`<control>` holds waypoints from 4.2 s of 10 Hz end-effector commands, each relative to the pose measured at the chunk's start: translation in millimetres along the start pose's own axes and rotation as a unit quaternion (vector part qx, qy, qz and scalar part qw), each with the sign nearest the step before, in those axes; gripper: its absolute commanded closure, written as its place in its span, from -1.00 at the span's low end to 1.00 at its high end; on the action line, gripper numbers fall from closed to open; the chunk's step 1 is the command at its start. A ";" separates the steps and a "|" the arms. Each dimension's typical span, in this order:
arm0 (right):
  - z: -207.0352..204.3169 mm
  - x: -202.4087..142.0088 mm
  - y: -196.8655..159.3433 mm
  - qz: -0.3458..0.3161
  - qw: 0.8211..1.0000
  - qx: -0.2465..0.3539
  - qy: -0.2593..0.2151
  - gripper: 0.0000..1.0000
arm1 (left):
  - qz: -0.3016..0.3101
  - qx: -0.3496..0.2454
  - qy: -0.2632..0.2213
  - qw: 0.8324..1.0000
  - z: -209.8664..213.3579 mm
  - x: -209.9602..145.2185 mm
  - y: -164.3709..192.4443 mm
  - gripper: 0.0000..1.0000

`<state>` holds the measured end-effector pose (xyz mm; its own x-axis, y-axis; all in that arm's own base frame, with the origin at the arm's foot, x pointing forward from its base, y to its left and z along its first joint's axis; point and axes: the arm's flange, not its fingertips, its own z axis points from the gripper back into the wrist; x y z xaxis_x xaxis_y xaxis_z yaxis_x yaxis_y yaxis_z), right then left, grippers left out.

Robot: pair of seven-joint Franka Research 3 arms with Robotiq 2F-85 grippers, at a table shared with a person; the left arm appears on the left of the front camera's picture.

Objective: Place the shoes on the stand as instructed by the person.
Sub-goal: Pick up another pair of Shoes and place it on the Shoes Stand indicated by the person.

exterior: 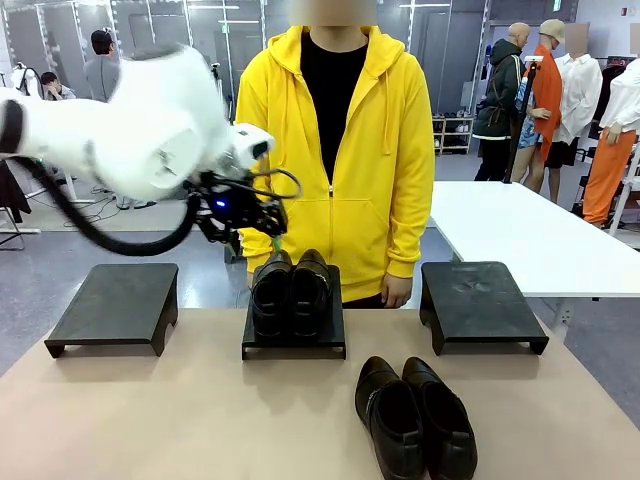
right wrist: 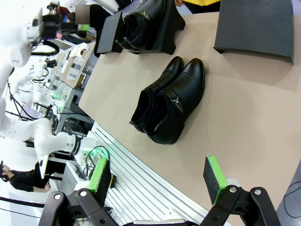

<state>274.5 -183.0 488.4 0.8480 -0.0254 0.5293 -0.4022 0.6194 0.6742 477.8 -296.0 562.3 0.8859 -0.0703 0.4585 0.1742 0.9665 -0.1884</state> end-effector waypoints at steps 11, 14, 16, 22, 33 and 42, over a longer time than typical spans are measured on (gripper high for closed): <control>0.5 0.1 0.1 0.007 1.000 0.007 -0.006 -1.00 | 0.144 -0.300 -0.053 0.942 116.1 -223.1 405.4 -0.64; 0.5 0.1 0.1 0.007 1.000 0.007 -0.006 -1.00 | 0.179 -0.299 -0.079 0.934 118.8 -277.3 457.5 -0.64; 0.5 0.1 0.1 0.007 1.000 0.007 -0.006 -1.00 | 0.191 -0.292 -0.073 0.934 113.8 -285.5 465.9 -0.64; 0.5 0.1 0.1 0.007 1.000 0.007 -0.006 -1.00 | 0.203 -0.288 -0.069 0.934 113.3 -280.2 473.9 -0.64; 0.5 0.1 0.1 0.007 1.000 0.007 -0.006 -1.00 | 0.203 -0.288 -0.069 0.934 113.3 -280.2 473.9 -0.64; 0.5 0.1 0.1 0.007 1.000 0.007 -0.006 -1.00 | 0.203 -0.288 -0.069 0.934 113.3 -280.2 473.9 -0.64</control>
<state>274.6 -182.9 488.6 0.8480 -0.0250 0.5294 -0.4023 0.6199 0.6737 264.2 209.9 441.5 0.8749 0.3479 0.3370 0.0550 0.6200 -0.7827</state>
